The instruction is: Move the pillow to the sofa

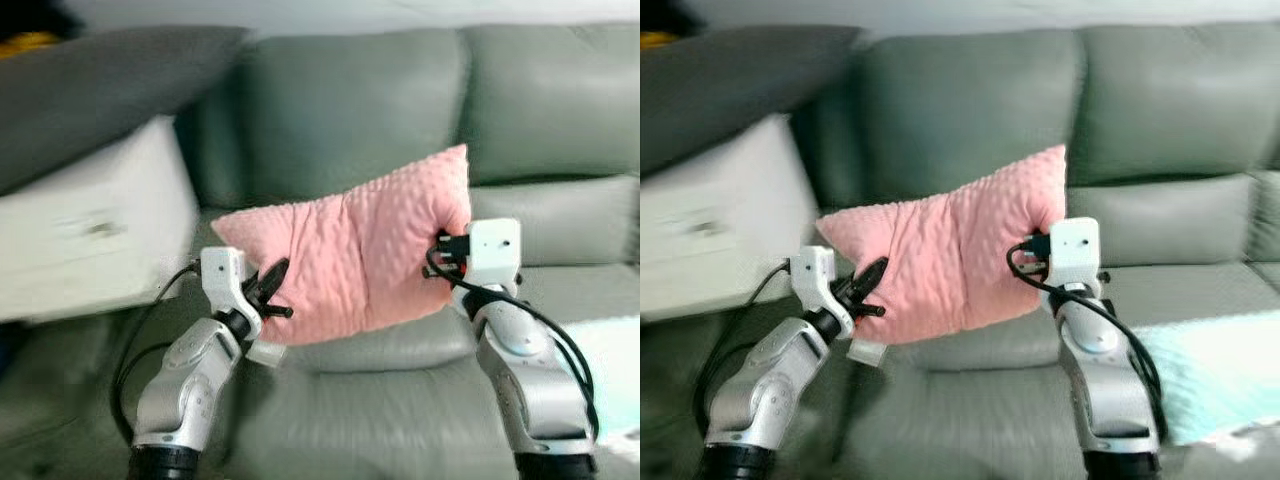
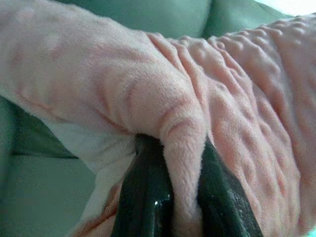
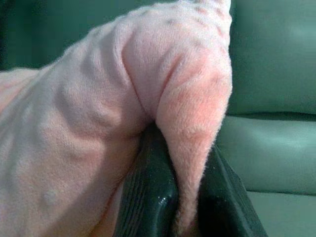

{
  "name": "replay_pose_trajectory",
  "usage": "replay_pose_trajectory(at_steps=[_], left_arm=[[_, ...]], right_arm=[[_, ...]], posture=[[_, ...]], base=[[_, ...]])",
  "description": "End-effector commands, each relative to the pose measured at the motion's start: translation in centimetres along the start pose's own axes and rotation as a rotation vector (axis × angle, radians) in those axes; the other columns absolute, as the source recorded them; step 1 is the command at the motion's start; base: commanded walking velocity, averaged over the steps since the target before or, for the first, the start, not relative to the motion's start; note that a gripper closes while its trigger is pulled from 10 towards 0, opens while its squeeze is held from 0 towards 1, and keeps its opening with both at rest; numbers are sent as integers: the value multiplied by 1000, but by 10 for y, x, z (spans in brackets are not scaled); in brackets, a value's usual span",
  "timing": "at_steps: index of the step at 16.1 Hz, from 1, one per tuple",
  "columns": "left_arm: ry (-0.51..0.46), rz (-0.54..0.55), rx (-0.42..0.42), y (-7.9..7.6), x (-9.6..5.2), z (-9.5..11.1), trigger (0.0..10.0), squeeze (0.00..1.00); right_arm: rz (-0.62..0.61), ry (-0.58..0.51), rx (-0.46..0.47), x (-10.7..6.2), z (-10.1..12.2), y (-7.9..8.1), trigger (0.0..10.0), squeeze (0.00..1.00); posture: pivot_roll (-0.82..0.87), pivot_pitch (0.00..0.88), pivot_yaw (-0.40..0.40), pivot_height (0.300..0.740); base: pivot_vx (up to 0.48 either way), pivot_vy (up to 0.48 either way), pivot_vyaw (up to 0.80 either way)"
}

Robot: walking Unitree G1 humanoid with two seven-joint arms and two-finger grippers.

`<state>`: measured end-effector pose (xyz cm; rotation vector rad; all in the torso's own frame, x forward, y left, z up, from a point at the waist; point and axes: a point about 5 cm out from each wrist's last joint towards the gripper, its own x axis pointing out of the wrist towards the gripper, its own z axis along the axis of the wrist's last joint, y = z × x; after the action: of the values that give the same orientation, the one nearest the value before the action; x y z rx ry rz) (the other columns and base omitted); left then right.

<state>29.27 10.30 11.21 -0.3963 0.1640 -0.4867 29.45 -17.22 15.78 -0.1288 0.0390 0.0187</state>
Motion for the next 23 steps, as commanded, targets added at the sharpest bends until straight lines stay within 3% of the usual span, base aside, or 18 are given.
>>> replay_pose_trajectory(at_steps=[1, 8, 10, 13, 14, 16, 17, 19, 23], left_arm=[[-3, -22, 15, -2, -1, 3, 10000, 0], [15, -24, 24, -2, -1, 0, 10000, 0], [51, 28, 118, 16, -2, -8, 10000, 0], [78, 58, 147, 31, -1, -15, 10000, 0], [81, 60, 116, 35, 2, -17, 10000, 0], [114, 33, 126, 39, 10, -23, 10000, 0], [114, 27, 133, 39, 11, -24, 10000, 0], [123, 26, 119, 46, 10, -29, 10000, 0], [171, 60, 220, 50, 15, -35, 10000, 0]], right_arm=[[21, -26, 5, 2, 6, 6, 10000, 0], [23, -19, 4, 1, 4, 8, 10000, 0], [0, 9, 11, 0, -4, 6, 10000, 0], [-72, 70, 4, -2, -17, -3, 10000, 0], [-118, 106, 19, -4, -23, -9, 10000, 0], [-268, 228, 53, -21, -48, -33, 10000, 0], [-297, 256, 66, -28, -55, -37, 10000, 0], [-408, 320, 94, -49, -75, -54, 10000, 0], [-451, 344, 80, -65, -79, -57, 10000, 0]], posture=[[-116, 0, 34, 740], [-113, 0, 35, 740], [-107, 0, 34, 740], [-110, 0, 36, 740], [-113, 0, 38, 740], [-132, 6, 54, 740], [-134, 12, 56, 740], [-153, 96, 81, 740], [-157, 181, 87, 740]], base=[[0, 0, 0], [0, 0, 0], [0, 0, 0], [0, 0, 0], [0, 0, 0], [0, 0, 0], [0, 0, 0], [0, 0, 0], [0, 0, 0]])
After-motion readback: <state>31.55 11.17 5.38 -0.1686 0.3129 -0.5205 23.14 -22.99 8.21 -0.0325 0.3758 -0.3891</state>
